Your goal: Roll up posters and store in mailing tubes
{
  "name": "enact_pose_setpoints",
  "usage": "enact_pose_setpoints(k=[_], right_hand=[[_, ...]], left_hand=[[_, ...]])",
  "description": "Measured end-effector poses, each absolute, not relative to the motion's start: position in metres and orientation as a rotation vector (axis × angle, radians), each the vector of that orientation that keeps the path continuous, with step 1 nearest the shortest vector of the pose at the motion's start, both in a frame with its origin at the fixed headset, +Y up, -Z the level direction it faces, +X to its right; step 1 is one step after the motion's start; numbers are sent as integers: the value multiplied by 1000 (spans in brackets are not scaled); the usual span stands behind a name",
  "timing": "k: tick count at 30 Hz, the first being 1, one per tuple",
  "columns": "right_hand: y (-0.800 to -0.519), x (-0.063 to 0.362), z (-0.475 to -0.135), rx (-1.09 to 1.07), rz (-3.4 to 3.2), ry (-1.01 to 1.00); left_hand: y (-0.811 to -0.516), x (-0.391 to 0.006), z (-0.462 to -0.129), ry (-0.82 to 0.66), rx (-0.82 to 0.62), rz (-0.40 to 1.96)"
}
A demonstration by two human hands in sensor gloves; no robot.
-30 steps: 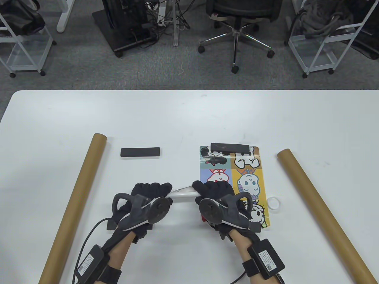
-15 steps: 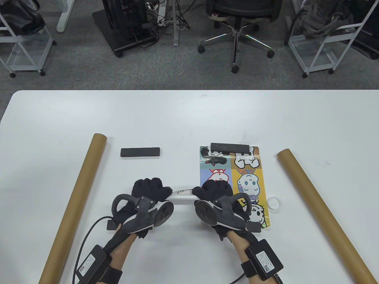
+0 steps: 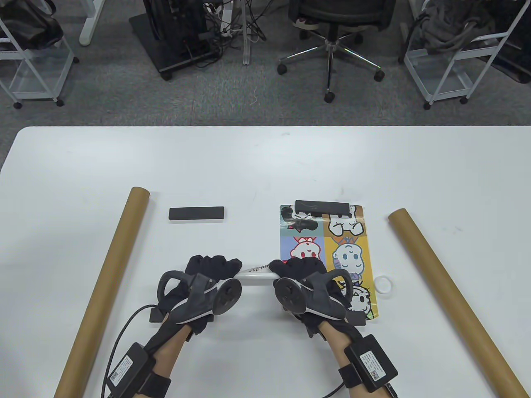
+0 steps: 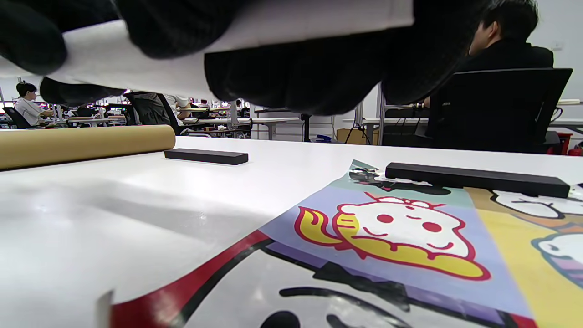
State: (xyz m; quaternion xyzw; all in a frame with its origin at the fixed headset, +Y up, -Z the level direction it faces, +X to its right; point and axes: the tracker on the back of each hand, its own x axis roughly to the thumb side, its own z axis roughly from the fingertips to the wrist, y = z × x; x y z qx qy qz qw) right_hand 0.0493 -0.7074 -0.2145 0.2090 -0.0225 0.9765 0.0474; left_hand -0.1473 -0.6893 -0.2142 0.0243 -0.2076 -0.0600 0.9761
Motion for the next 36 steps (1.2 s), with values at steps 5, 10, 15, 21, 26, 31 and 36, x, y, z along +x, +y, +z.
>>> enact_pose_setpoints(k=[5, 10, 15, 21, 26, 31, 36], right_hand=[[-709, 52, -216, 644, 2932, 10], [-708, 49, -214, 634, 2974, -59], [-707, 48, -214, 626, 2982, -86], [-706, 45, -212, 623, 3022, -164], [-706, 47, -212, 637, 3008, -149], [-707, 50, -214, 623, 2977, -126], [-709, 50, -215, 645, 2984, -62]], left_hand=[[-688, -146, -213, -418, 72, -143], [-688, -147, -213, -418, 91, -159], [-687, -148, -213, -407, 106, -178], [-686, -145, -210, -411, 123, -204], [-686, -146, -211, -418, 107, -176], [-687, -149, -214, -411, 68, -92], [-687, -148, -213, -419, 76, -109]])
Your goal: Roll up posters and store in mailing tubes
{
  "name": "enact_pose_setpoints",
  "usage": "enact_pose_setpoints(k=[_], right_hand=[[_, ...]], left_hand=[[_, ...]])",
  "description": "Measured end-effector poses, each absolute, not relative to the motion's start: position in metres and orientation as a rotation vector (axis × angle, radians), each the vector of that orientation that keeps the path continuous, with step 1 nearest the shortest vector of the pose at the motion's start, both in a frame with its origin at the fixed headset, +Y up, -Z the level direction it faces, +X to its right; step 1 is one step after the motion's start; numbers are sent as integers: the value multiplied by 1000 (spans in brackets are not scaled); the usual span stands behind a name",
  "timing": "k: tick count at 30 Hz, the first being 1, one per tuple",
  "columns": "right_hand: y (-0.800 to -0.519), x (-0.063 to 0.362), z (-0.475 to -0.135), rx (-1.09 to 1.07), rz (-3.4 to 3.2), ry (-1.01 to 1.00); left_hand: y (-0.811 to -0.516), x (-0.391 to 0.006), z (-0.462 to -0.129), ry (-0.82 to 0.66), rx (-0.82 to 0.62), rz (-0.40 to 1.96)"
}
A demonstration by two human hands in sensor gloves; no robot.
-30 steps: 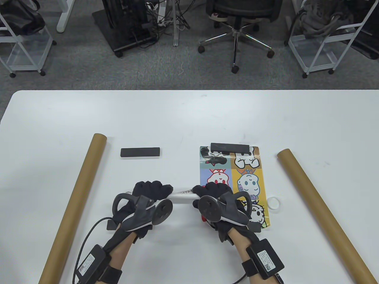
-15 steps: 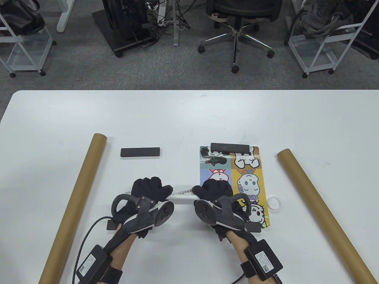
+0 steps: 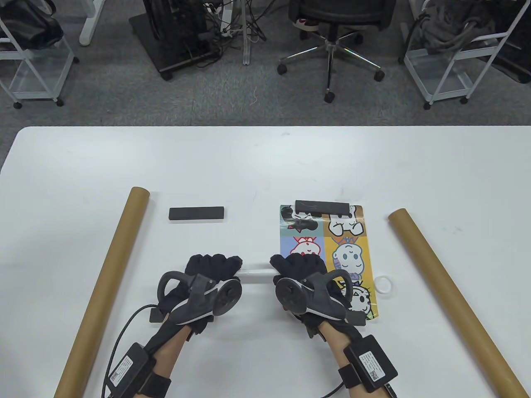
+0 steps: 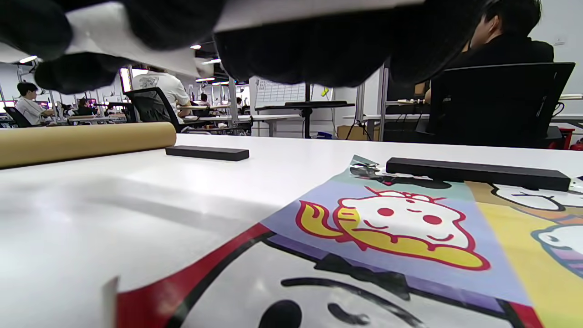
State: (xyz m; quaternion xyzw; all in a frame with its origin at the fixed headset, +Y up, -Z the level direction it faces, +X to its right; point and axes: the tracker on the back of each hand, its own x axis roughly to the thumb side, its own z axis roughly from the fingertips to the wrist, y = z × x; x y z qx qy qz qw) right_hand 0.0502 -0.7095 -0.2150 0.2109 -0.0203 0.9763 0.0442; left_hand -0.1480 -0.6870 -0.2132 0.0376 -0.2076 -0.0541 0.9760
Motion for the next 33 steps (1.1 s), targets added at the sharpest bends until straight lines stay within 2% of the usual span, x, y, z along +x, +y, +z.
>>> enact_pose_setpoints(k=[12, 20, 29, 33], right_hand=[[-707, 46, -212, 638, 3015, -151], [-706, 51, -213, 619, 2975, -171], [-707, 52, -215, 620, 2975, -135], [-708, 52, -215, 628, 2963, -122]], left_hand=[[-684, -142, -208, -429, 168, -219], [-685, -149, -212, -418, 108, -88], [-688, -150, -214, -428, 53, -41], [-687, -150, -214, -420, 84, -79]])
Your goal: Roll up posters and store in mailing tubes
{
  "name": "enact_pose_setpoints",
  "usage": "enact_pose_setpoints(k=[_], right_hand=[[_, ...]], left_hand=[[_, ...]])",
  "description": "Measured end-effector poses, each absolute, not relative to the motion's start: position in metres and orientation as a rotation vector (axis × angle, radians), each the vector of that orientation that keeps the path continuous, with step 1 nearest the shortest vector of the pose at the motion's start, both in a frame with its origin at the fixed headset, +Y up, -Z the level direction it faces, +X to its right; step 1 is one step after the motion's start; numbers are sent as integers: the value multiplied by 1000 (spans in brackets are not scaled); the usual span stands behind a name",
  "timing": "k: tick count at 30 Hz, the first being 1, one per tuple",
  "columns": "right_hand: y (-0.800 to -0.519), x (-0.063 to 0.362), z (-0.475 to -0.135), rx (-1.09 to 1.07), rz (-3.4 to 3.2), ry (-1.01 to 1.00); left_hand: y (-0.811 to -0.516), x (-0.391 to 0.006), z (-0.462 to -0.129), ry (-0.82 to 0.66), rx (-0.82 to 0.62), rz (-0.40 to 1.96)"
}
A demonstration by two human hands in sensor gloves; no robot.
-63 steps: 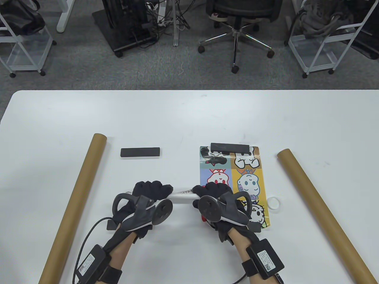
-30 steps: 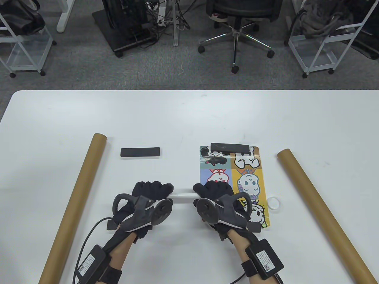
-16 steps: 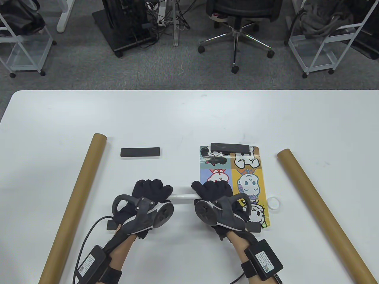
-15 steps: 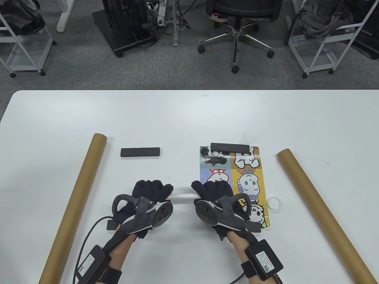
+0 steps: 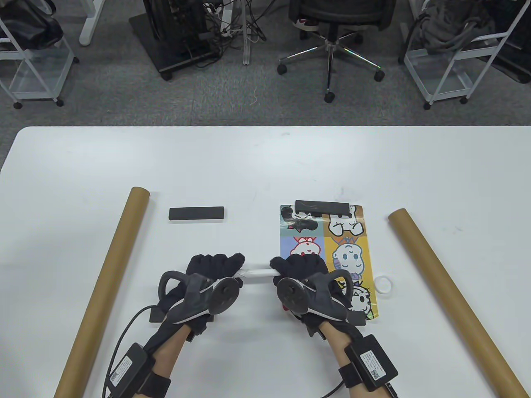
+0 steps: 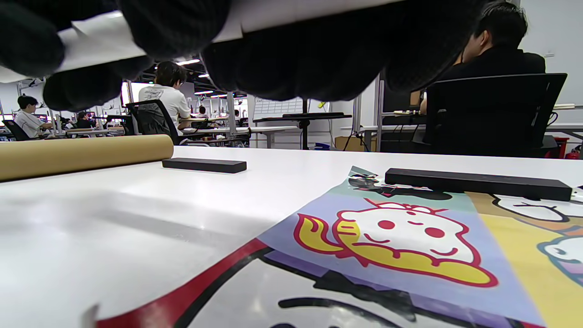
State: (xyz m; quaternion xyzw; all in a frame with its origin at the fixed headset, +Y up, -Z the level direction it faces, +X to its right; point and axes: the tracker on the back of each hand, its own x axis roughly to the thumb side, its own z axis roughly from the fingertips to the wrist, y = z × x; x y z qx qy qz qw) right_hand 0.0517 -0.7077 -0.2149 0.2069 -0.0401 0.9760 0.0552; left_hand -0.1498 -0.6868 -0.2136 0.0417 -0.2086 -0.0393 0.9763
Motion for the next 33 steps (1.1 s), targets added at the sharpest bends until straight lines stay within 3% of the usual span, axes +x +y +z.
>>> enact_pose_setpoints(k=[12, 21, 33], right_hand=[[-707, 69, -223, 517, 2968, -46], [-705, 97, -233, 369, 2977, -28], [-702, 114, -236, 309, 2949, -49]], left_hand=[[-671, -170, -218, -356, 121, -29], [-667, -241, -237, -40, 116, -61], [-697, -329, -248, 356, -82, 111]])
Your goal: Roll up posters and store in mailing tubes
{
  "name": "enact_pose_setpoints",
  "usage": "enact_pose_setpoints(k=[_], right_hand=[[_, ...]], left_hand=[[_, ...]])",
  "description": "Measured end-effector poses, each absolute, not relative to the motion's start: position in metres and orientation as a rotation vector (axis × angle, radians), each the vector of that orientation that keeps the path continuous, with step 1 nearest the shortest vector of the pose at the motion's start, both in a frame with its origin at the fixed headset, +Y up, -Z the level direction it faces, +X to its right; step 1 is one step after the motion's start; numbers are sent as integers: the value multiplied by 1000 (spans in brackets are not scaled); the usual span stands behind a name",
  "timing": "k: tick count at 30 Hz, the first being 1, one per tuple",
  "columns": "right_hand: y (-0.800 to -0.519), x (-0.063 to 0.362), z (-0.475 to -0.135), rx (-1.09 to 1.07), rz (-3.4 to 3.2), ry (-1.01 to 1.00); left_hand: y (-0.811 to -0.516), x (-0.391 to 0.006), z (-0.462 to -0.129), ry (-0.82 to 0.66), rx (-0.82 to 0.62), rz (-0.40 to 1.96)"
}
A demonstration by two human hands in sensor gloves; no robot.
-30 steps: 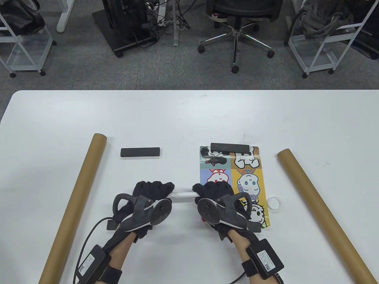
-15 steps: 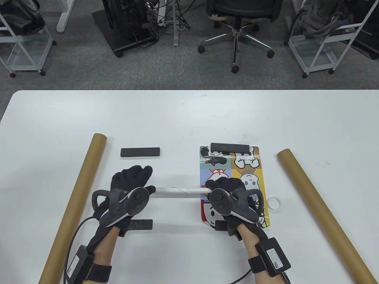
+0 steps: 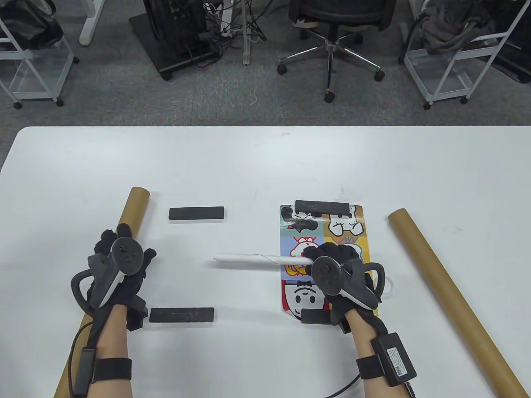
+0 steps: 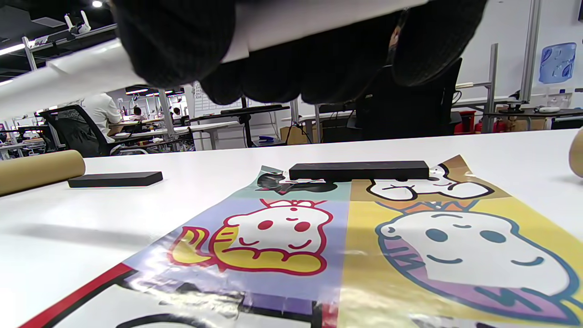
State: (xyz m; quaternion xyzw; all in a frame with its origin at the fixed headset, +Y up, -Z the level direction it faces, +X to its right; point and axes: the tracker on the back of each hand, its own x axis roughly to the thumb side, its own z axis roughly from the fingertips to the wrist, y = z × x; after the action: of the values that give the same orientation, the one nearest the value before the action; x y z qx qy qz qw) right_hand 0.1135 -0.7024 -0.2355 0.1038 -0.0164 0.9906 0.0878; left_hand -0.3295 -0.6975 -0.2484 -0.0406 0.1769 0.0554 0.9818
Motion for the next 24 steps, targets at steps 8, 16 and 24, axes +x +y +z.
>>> enact_pose_setpoints(k=[8, 16, 24], right_hand=[[-703, 117, -237, 301, 2917, -60], [-702, 118, -237, 304, 2897, -72], [-699, 121, -238, 284, 2886, -97]], left_hand=[[-716, -351, -250, 577, -300, 130], [-739, -359, -253, 647, -380, 40], [-742, -358, -254, 654, -359, 39]])
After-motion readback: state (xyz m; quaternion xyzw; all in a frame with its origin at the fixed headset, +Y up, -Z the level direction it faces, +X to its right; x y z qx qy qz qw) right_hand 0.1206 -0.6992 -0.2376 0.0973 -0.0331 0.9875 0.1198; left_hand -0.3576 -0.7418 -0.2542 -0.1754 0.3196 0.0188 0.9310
